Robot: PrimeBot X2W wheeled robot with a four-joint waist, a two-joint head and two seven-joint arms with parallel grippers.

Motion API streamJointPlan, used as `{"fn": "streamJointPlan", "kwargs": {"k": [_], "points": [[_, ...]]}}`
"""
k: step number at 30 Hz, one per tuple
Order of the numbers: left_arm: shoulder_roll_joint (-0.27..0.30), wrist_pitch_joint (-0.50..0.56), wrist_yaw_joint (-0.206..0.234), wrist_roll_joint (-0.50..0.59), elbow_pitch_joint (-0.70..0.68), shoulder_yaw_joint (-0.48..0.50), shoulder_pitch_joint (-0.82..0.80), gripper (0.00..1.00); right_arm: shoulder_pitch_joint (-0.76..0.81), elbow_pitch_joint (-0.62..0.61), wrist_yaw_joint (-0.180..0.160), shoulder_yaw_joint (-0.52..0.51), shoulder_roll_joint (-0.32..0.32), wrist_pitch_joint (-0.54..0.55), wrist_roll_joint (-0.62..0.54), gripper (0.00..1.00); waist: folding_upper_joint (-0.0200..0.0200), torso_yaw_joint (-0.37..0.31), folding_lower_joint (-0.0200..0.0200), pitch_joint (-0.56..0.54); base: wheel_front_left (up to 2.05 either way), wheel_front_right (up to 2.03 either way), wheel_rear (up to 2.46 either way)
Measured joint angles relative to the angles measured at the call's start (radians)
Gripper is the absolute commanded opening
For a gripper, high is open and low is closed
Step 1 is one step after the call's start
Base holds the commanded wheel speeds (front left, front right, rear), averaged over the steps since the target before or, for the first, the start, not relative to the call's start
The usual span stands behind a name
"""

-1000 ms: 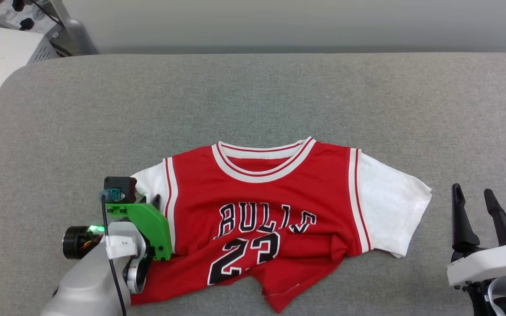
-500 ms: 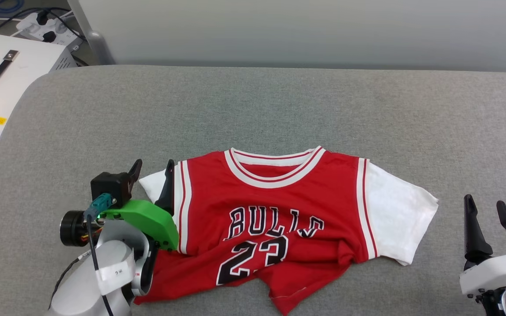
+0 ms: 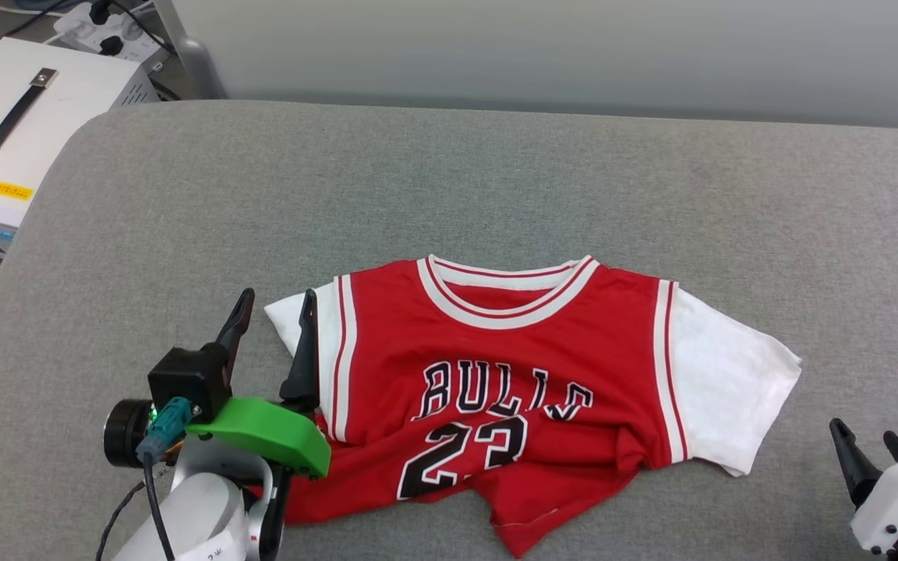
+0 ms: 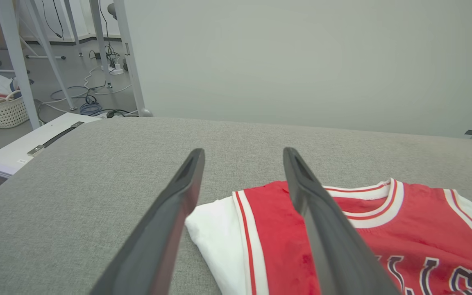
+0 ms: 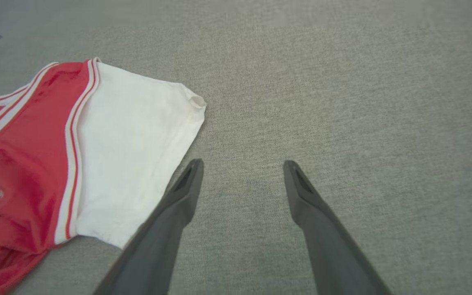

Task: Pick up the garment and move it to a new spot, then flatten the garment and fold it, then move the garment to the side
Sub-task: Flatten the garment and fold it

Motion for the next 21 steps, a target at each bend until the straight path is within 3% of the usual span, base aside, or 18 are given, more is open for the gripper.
{"fn": "streamJointPlan", "kwargs": {"k": [10, 21], "points": [[-0.028, 0.0, 0.003, 0.021, -0.036, 0.01, 0.007, 1.0, -0.184, 0.053, 0.0, 0.116, -0.111, 0.274, 0.03, 1.0, 0.0, 0.03, 0.0, 0.06, 0.0, 0.0, 0.0], [-0.066, 0.0, -0.041, 0.031, -0.017, 0.039, -0.001, 1.0, -0.315, 0.22, -0.001, 0.238, -0.177, 0.362, 0.013, 1.0, 0.0, 0.071, 0.0, 0.113, 0.0, 0.0, 0.0]]}}
